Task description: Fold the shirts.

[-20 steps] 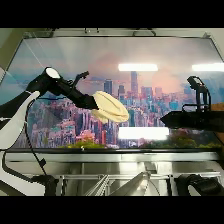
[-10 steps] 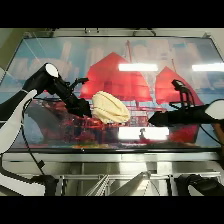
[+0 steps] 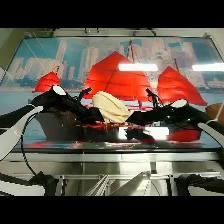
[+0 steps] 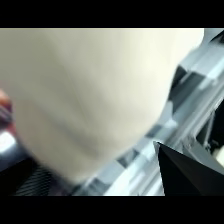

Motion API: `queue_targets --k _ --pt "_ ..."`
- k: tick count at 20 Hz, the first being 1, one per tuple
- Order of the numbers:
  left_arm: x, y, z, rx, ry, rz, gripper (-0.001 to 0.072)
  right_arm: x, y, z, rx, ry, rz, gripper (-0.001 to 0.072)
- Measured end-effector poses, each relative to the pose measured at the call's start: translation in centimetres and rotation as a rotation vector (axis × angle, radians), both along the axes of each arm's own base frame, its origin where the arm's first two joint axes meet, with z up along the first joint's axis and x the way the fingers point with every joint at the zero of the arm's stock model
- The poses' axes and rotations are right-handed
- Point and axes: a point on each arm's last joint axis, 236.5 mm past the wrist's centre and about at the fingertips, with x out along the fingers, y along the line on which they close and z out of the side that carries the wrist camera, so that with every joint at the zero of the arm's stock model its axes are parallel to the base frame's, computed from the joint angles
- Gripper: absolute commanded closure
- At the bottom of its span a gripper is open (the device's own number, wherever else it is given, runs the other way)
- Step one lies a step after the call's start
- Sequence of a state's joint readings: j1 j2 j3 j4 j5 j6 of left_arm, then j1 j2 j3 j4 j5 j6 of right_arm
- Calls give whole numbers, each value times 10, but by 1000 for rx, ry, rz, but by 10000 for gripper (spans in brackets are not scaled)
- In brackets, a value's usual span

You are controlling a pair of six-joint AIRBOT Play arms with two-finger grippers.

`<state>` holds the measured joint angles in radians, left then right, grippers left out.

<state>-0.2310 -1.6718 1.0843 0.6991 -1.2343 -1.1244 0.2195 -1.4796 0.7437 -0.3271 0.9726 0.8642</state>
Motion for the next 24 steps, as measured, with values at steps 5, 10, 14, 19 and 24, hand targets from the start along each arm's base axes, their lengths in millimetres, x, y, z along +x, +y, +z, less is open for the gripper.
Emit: queue_targets --k 5,10,14,19,24 --pt "30 -18 -10 33 -137 57 420 19 20 -13 33 -21 -61 425" --pt "28 -22 -24 42 -117 57 677 37 24 -12 29 -62 -102 695" --pt "23 -18 -9 18 -120 15 676 53 18 4 39 -124 -122 696" --pt "24 11 57 -83 -119 -59 674 102 -31 83 83 -301 -260 694" --pt "21 30 72 -113 -97 -61 466 73 -31 85 48 -247 -180 324"
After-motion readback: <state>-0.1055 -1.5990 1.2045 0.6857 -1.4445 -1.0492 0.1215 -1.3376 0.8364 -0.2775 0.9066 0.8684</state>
